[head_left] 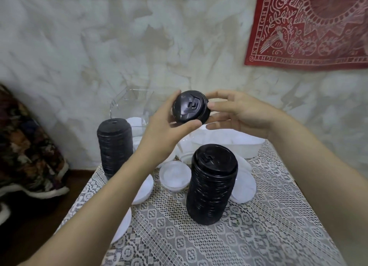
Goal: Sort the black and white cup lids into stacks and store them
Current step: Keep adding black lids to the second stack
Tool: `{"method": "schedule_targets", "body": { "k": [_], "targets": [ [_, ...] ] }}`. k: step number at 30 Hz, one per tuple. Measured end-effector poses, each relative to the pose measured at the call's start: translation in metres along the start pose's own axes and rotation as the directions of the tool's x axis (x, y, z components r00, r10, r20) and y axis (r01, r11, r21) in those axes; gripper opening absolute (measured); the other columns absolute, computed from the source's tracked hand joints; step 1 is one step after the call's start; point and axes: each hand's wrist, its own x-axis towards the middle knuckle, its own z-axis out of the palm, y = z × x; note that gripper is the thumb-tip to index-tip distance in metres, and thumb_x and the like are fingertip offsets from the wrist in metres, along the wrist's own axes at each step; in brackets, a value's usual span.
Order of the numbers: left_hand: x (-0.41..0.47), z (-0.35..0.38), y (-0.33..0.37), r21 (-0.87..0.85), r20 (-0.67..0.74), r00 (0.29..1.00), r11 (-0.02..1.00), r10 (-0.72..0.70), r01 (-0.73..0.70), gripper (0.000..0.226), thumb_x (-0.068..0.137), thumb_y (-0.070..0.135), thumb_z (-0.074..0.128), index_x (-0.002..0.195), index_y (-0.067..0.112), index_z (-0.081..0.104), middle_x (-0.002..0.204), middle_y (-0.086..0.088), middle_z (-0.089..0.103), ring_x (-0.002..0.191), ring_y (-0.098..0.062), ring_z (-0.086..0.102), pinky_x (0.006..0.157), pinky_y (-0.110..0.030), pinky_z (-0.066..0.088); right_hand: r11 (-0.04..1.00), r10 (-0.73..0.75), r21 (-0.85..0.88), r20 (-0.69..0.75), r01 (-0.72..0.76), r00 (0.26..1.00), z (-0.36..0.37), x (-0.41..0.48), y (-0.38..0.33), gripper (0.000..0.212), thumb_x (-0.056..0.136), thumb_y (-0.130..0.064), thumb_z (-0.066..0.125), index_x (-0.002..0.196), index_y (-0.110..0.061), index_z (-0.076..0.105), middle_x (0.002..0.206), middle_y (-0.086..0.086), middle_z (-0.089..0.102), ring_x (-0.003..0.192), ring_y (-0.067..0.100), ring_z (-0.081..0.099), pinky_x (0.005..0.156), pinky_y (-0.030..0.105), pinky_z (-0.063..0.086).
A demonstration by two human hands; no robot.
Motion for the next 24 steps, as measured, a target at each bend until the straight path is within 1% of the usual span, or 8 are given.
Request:
{"method": "schedule_targets", "body": {
  "k": [3, 5, 8, 10, 13, 17, 21, 24],
  "targets": [
    [-0.006, -0.009, 0.004, 0.201, -0.035, 0.998, 0.979, 0.044, -0.036, 0.085, 0.082, 0.038, 0.087, 0.154, 0.027, 0.043, 0.133, 0.013, 0.064, 0.112, -0.004, 0.068, 0.096, -0.028, 0.055, 0.986, -0.014, -0.165, -0.027, 0.009, 1.000, 0.009, 0.000, -0.007, 0.057, 0.090, -0.027, 0.074, 0.143, -0.017, 0.054, 0.123, 0.010, 0.072, 0.100, 0.024, 0.075, 0.088, 0.037, 0.061],
    [-0.010, -0.011, 0.007, 0.333, -0.060, 0.996, 0.942, 0.072, -0.048, 0.081, 0.078, 0.051, 0.084, 0.148, 0.032, 0.047, 0.130, 0.015, 0.064, 0.114, -0.006, 0.064, 0.098, -0.038, 0.055, 0.930, -0.066, -0.367, -0.073, 0.034, 0.995, 0.020, 0.001, -0.011, 0.067, 0.088, -0.029, 0.079, 0.148, -0.022, 0.051, 0.127, 0.000, 0.068, 0.103, 0.016, 0.074, 0.088, 0.035, 0.062],
    [-0.015, -0.011, 0.009, 0.386, -0.084, 0.992, 0.921, 0.097, -0.058, 0.064, 0.080, 0.057, 0.080, 0.135, 0.039, 0.053, 0.118, 0.017, 0.064, 0.109, -0.004, 0.062, 0.090, -0.042, 0.056, 0.859, -0.086, -0.510, -0.043, 0.052, 0.995, 0.038, 0.005, -0.017, 0.066, 0.085, -0.027, 0.083, 0.145, -0.023, 0.056, 0.126, -0.009, 0.064, 0.092, 0.005, 0.073, 0.084, 0.027, 0.061],
    [-0.017, -0.015, 0.007, 0.407, -0.093, 0.992, 0.913, 0.085, -0.040, 0.077, 0.079, 0.063, 0.078, 0.146, 0.038, 0.047, 0.128, 0.017, 0.061, 0.118, -0.007, 0.058, 0.095, -0.043, 0.054, 0.836, -0.080, -0.546, -0.027, 0.052, 0.996, 0.045, 0.008, -0.020, 0.057, 0.086, -0.021, 0.082, 0.139, -0.022, 0.061, 0.123, -0.006, 0.067, 0.086, 0.006, 0.072, 0.084, 0.026, 0.061],
    [-0.021, -0.027, 0.006, 0.362, -0.097, 0.994, 0.932, 0.039, -0.001, 0.098, 0.077, 0.056, 0.083, 0.159, 0.033, 0.033, 0.138, 0.017, 0.058, 0.118, -0.006, 0.060, 0.098, -0.031, 0.053, 0.844, -0.101, -0.530, -0.008, 0.081, 0.995, 0.050, 0.012, -0.025, 0.036, 0.091, -0.018, 0.078, 0.125, -0.025, 0.069, 0.118, -0.001, 0.073, 0.100, 0.016, 0.074, 0.090, 0.031, 0.061],
    [-0.026, -0.047, 0.013, 0.323, -0.136, 0.990, 0.946, 0.044, 0.002, 0.091, 0.081, 0.038, 0.086, 0.157, 0.034, 0.037, 0.111, 0.047, 0.058, 0.093, 0.007, 0.066, 0.081, -0.010, 0.049, 0.888, -0.083, -0.450, 0.035, 0.090, 0.996, 0.055, 0.019, -0.030, 0.034, 0.094, -0.024, 0.075, 0.127, -0.025, 0.069, 0.115, -0.004, 0.077, 0.104, 0.015, 0.074, 0.097, 0.035, 0.059],
    [-0.028, -0.065, 0.014, 0.441, -0.151, 0.984, 0.897, 0.099, -0.023, 0.082, 0.080, 0.044, 0.084, 0.151, 0.035, 0.046, 0.116, 0.023, 0.064, 0.086, 0.001, 0.067, 0.077, -0.011, 0.048, 0.846, -0.083, -0.523, 0.058, 0.101, 0.995, 0.075, 0.033, -0.035, 0.047, 0.086, -0.031, 0.082, 0.129, -0.021, 0.065, 0.122, -0.001, 0.072, 0.104, 0.017, 0.074, 0.098, 0.038, 0.059],
    [-0.030, -0.076, 0.011, 0.502, -0.145, 0.981, 0.864, 0.130, -0.040, 0.078, 0.078, 0.048, 0.084, 0.147, 0.040, 0.048, 0.105, 0.017, 0.067, 0.081, -0.002, 0.065, 0.072, -0.013, 0.042, 0.774, -0.102, -0.622, 0.057, 0.116, 0.993, 0.093, 0.044, -0.039, 0.055, 0.081, -0.035, 0.086, 0.130, -0.024, 0.063, 0.121, -0.004, 0.069, 0.107, 0.015, 0.069, 0.097, 0.034, 0.057]
  ]
}}
